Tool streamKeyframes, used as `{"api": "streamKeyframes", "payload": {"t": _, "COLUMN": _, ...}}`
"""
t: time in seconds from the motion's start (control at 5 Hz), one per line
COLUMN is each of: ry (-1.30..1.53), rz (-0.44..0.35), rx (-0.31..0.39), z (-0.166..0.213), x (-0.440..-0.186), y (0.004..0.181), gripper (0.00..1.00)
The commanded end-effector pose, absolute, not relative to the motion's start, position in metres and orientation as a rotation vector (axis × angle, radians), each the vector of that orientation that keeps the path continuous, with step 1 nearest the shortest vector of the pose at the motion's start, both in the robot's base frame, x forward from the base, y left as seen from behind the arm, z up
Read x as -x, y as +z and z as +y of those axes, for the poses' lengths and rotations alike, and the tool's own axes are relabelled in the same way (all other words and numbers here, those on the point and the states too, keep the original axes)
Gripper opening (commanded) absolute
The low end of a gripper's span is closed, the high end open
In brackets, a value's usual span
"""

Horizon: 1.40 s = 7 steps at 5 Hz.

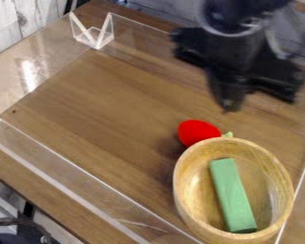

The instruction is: Put the green block in the brown bowl

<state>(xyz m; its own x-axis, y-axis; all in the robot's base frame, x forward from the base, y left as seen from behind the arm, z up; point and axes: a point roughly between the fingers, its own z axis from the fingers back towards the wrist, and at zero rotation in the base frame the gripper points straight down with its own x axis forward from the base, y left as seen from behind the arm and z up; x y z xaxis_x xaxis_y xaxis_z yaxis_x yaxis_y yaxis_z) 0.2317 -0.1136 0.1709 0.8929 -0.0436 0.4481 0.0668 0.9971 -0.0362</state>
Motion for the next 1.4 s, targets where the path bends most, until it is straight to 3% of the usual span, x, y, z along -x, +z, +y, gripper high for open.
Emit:
{"api": "streamKeyframes", "payload": {"t": 0.0, "ry": -0.055, "rz": -0.515, "rx": 0.108, "z": -0.137, "x": -0.243, "y": 0.183, "gripper": 0.0}}
{"api": "streamKeyframes", "payload": {"t": 0.6, "ry": 0.024, "rz": -0.573, "rx": 0.118, "z": -0.154, "x": -0.241, "y": 0.165, "gripper": 0.0}}
{"api": "streamKeyframes", "payload": {"t": 1.0, "ry": -0.038, "rz": -0.582, "rx": 0.072, "z": -0.152, "x": -0.216, "y": 0.176, "gripper": 0.0}}
{"api": "streamKeyframes", "payload": {"t": 1.2, "ry": -0.048, "rz": -0.583, "rx": 0.049, "z": -0.154, "x": -0.219, "y": 0.19, "gripper": 0.0}}
